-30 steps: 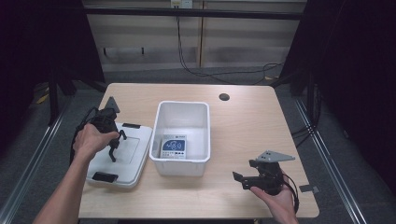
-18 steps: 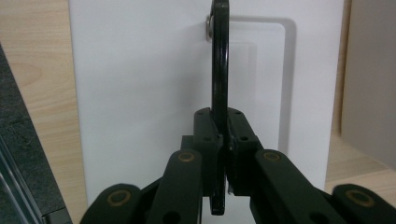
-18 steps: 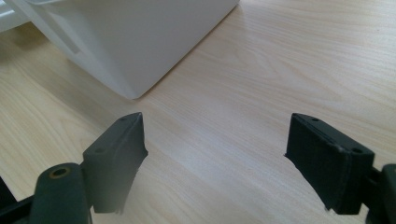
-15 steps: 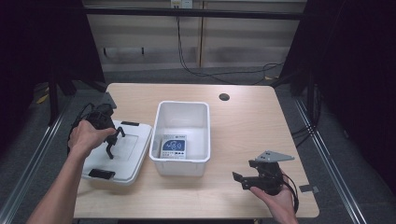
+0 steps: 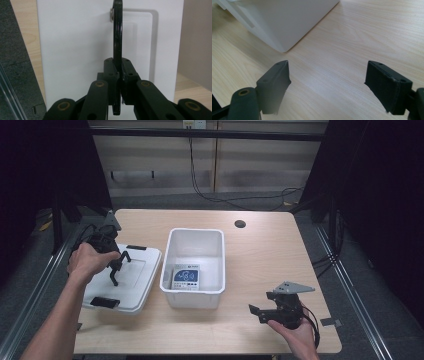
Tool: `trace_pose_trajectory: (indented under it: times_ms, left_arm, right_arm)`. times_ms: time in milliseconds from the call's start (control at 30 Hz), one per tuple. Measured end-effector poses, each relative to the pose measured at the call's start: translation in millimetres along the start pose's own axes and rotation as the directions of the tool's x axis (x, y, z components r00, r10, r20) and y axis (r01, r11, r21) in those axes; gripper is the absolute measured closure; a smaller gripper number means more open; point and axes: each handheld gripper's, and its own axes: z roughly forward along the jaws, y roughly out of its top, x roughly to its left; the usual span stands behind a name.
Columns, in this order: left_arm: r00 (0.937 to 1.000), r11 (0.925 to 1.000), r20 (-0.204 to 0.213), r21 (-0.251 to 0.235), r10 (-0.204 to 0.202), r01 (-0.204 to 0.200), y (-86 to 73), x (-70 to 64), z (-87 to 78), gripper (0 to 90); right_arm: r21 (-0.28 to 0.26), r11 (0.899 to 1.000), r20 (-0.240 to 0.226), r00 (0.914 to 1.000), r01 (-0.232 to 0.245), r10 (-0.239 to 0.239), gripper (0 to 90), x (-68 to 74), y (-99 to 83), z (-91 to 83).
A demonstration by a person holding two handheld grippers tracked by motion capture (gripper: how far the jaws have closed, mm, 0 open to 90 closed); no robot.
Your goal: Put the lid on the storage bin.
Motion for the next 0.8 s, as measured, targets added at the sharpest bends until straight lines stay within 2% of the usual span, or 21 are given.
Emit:
trace_pose_trajectory:
  times_ms: [300, 400, 800]
  left_arm:
    - [0.9998, 0.9998, 0.005, 0.006, 0.021, -0.021, -0.6, 1.4, -7.1, 85.0]
    - [0.9999, 0.9999, 0.008, -0.004, 0.015, -0.015, -1.2, 1.3, -10.7, 85.0]
    - [0.9993, 0.9986, 0.013, -0.039, 0.036, -0.036, -2.1, 2.4, -34.3, 84.9]
  right_arm:
    - [0.002, 1.000, 0.000, 1.0000, -0.002, 0.002, 19.1, -0.1, 0.0, 0.1]
    - [0.002, 1.000, 0.001, 1.0000, -0.002, 0.002, 19.1, -0.1, 0.0, 0.1]
    - [0.005, 1.000, 0.001, 1.0000, -0.001, 0.001, 19.1, 0.0, -0.2, 0.2]
